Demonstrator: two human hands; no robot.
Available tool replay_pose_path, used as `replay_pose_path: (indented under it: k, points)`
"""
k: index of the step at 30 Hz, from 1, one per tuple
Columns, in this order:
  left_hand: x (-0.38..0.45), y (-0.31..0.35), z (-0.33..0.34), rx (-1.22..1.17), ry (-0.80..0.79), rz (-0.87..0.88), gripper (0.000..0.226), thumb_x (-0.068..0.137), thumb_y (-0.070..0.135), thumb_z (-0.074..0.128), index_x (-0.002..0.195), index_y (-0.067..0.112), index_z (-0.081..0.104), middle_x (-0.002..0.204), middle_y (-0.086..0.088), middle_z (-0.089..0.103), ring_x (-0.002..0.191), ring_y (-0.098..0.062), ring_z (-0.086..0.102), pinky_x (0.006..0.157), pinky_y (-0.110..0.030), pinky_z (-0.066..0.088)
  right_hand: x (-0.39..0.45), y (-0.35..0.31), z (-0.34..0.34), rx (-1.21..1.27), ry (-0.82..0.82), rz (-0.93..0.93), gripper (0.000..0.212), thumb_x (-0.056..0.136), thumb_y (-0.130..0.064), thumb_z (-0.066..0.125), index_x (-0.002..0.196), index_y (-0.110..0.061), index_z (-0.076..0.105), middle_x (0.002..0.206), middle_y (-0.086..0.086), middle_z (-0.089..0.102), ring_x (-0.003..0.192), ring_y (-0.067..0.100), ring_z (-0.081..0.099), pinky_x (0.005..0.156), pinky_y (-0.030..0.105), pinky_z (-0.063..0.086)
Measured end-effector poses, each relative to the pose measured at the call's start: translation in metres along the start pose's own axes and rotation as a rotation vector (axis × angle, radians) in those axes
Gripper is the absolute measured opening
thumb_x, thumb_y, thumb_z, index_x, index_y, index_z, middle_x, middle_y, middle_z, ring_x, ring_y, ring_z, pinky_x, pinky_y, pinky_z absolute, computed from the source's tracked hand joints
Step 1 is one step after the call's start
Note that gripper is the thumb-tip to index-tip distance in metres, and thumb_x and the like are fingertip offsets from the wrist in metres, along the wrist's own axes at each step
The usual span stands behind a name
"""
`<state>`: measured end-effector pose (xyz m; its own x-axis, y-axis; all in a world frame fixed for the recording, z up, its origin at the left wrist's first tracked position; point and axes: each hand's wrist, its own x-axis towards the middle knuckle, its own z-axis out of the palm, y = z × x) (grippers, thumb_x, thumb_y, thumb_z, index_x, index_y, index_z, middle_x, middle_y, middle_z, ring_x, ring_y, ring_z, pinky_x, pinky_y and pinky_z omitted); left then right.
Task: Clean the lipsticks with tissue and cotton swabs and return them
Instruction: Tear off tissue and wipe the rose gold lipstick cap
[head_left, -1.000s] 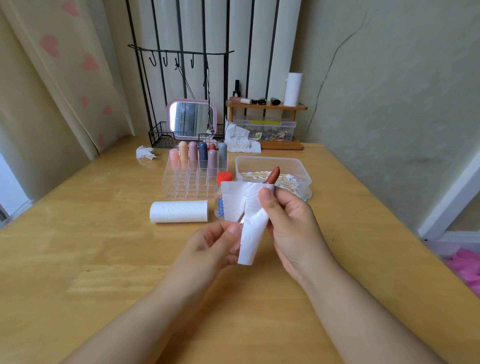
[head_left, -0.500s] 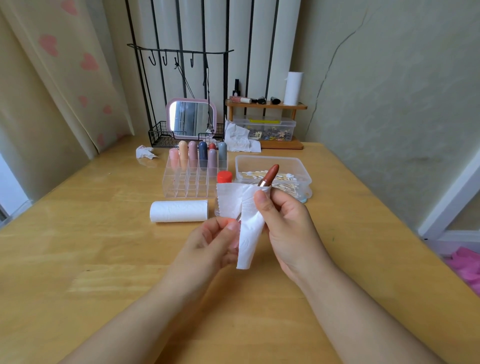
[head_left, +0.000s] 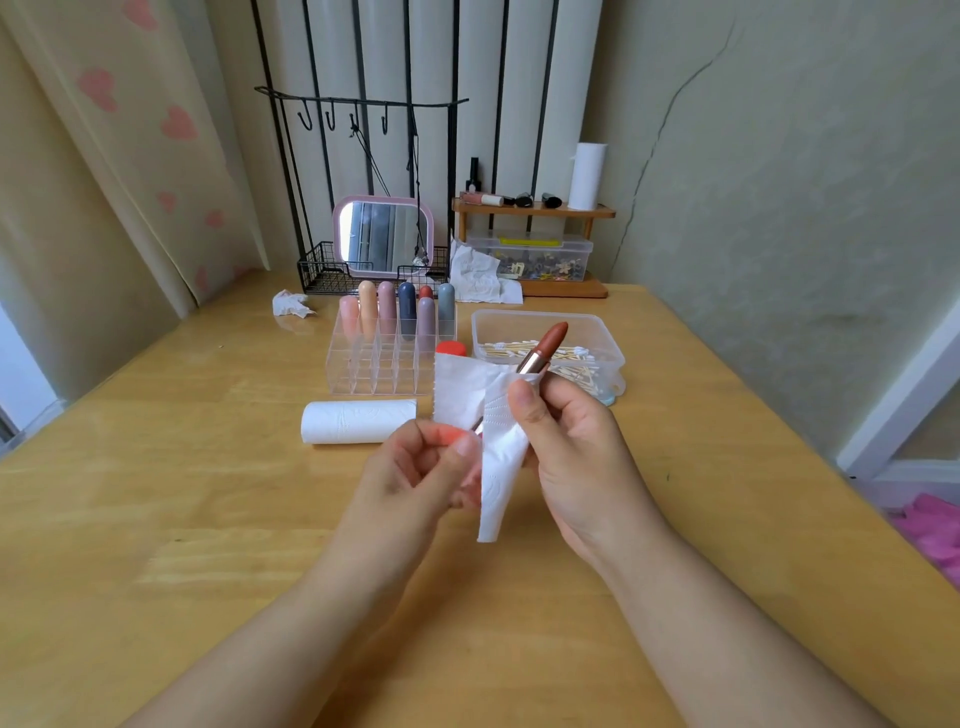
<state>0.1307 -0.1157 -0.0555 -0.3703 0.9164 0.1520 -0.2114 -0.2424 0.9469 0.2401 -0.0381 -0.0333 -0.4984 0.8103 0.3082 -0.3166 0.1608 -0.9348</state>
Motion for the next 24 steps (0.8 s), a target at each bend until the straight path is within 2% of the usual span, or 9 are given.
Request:
replay_pose_path:
  k: [2,4,8,11,14,16,20,22,24]
  points:
    - [0.001,0.001,-0.001,-0.019,-0.066,-0.069,0.036,0.081,0.035,0.057,0.083,-0.001,0.056,0.074,-0.011,0.059,0.067,-0.018,0.055,0.065,-0.027,0.051,0.000,0.000,0.000,0.001,-0.008,0.000,0.027,0.083,-0.034,0.056,0.091,-0.009,0.063,0.083,0.007,0.064,0.080,0.018,0.058,0.074,0.033,0.048]
    - [0.002,0.001,-0.001,0.033,-0.077,-0.053,0.040,0.086,0.036,0.063,0.084,-0.004,0.057,0.074,-0.011,0.061,0.067,-0.018,0.056,0.069,-0.030,0.051,0.001,0.002,-0.001,-0.005,-0.001,0.001,0.027,0.085,-0.035,0.058,0.091,-0.009,0.064,0.082,0.007,0.065,0.079,0.019,0.059,0.074,0.037,0.049]
    - [0.000,0.005,0.002,0.062,0.026,0.080,0.021,0.069,0.019,0.064,0.079,0.004,0.055,0.064,0.000,0.063,0.056,-0.006,0.057,0.061,-0.017,0.049,0.003,0.007,-0.001,-0.023,0.003,0.013,0.026,0.084,-0.038,0.059,0.090,-0.013,0.067,0.082,0.008,0.067,0.078,0.027,0.062,0.081,0.057,0.050]
    - [0.000,0.005,0.000,0.085,0.069,0.119,0.023,0.065,0.017,0.067,0.077,0.003,0.054,0.071,-0.008,0.062,0.061,-0.005,0.061,0.059,-0.015,0.049,0.003,0.010,0.001,-0.046,0.013,0.007,0.019,0.082,-0.039,0.060,0.085,-0.022,0.069,0.084,0.003,0.067,0.085,0.024,0.061,0.091,0.057,0.045]
    - [-0.001,0.007,0.001,0.143,0.084,0.148,0.015,0.072,0.010,0.069,0.075,0.004,0.056,0.074,-0.012,0.060,0.061,-0.004,0.059,0.058,-0.014,0.047,0.003,0.012,0.001,-0.090,0.031,-0.006,0.021,0.083,-0.040,0.059,0.085,-0.021,0.068,0.084,0.005,0.069,0.084,0.026,0.062,0.090,0.056,0.046]
    - [-0.001,0.004,-0.001,0.224,0.124,0.172,0.020,0.077,0.002,0.073,0.071,0.015,0.060,0.073,-0.009,0.062,0.062,-0.004,0.057,0.059,-0.015,0.046,0.003,0.012,0.001,-0.124,0.046,-0.010,0.023,0.082,-0.042,0.059,0.083,-0.021,0.068,0.081,0.004,0.070,0.084,0.027,0.064,0.088,0.055,0.048]
    - [-0.002,0.001,-0.004,0.416,0.199,0.241,0.018,0.068,0.020,0.076,0.069,0.029,0.060,0.068,0.005,0.062,0.065,-0.007,0.055,0.061,-0.019,0.047,0.003,0.014,0.003,-0.115,0.053,0.015,0.029,0.081,-0.048,0.059,0.083,-0.019,0.066,0.081,0.009,0.070,0.085,0.033,0.064,0.091,0.053,0.046]
    - [-0.002,0.002,-0.001,0.331,0.165,0.195,0.022,0.075,0.008,0.078,0.077,0.020,0.059,0.067,0.004,0.060,0.062,-0.005,0.055,0.058,-0.016,0.046,0.003,0.014,0.002,-0.119,0.045,0.009,0.032,0.081,-0.050,0.058,0.084,-0.018,0.065,0.085,0.017,0.068,0.090,0.045,0.061,0.090,0.058,0.046]
    - [-0.001,0.005,0.002,0.120,0.068,0.055,0.015,0.083,0.005,0.070,0.089,0.008,0.057,0.073,-0.001,0.062,0.066,-0.008,0.057,0.059,-0.018,0.049,0.003,0.012,0.000,-0.113,0.030,0.016,0.030,0.083,-0.046,0.057,0.085,-0.017,0.065,0.083,0.013,0.067,0.086,0.043,0.061,0.088,0.059,0.046]
